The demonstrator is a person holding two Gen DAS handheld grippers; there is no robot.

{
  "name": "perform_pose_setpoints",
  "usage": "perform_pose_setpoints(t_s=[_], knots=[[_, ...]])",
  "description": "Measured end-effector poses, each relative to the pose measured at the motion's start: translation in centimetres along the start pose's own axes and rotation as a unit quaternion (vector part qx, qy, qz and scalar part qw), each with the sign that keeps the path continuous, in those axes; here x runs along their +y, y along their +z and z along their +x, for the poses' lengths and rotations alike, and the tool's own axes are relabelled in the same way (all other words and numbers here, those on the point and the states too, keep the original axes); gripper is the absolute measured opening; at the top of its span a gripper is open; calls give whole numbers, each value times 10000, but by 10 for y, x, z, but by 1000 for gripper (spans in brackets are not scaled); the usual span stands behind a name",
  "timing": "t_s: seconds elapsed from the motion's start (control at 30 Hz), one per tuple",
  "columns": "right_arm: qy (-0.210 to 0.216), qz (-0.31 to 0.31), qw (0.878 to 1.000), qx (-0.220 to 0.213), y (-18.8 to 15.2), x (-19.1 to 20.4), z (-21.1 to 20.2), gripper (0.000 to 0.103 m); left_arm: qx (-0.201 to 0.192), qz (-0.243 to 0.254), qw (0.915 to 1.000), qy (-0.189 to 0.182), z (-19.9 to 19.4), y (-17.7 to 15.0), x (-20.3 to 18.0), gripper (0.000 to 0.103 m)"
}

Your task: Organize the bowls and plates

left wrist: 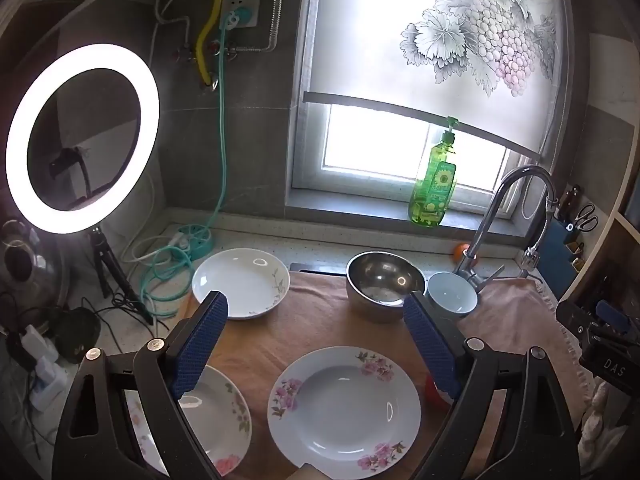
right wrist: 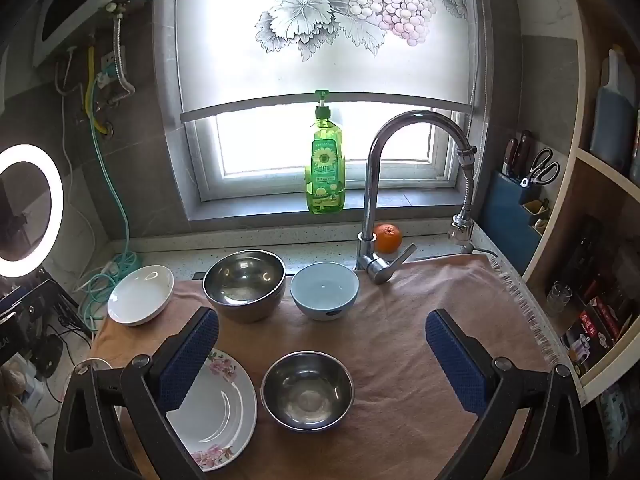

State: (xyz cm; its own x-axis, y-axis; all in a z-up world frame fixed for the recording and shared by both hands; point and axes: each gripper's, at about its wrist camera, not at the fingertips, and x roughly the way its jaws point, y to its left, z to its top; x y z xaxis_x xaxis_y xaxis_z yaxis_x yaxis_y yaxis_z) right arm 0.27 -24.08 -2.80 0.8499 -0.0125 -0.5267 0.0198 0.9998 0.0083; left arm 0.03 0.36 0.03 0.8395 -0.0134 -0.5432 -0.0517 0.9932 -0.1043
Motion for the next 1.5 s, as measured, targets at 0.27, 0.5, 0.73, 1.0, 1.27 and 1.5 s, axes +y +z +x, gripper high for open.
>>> perform_pose_setpoints(t_s=[0.27, 0.5, 0.73, 1.0, 1.27, 1.5], knots=[[-34, -44, 10000, 17, -1, -1, -1, 102, 95, -60, 9999, -14, 3, -1, 4, 90], [-31, 17, 10000, 46, 3, -1, -1, 102, 90, -78, 9999, -27, 1, -2, 4, 90], [-19, 4, 10000, 67, 1, 2, -2, 102, 96, -82, 9999, -77, 0, -2, 4, 90], [-18, 58, 9999, 104, 0, 1, -2, 102, 145, -107, 9997, -133, 2, -1, 4, 90], [-15, 57, 9999, 105, -1, 1, -1, 102, 128, -70, 9998, -117, 1, 0, 4, 90], [-9, 60, 9999, 126, -1, 1, 0, 102, 149, -75, 9998, -121, 1, 0, 4, 90]])
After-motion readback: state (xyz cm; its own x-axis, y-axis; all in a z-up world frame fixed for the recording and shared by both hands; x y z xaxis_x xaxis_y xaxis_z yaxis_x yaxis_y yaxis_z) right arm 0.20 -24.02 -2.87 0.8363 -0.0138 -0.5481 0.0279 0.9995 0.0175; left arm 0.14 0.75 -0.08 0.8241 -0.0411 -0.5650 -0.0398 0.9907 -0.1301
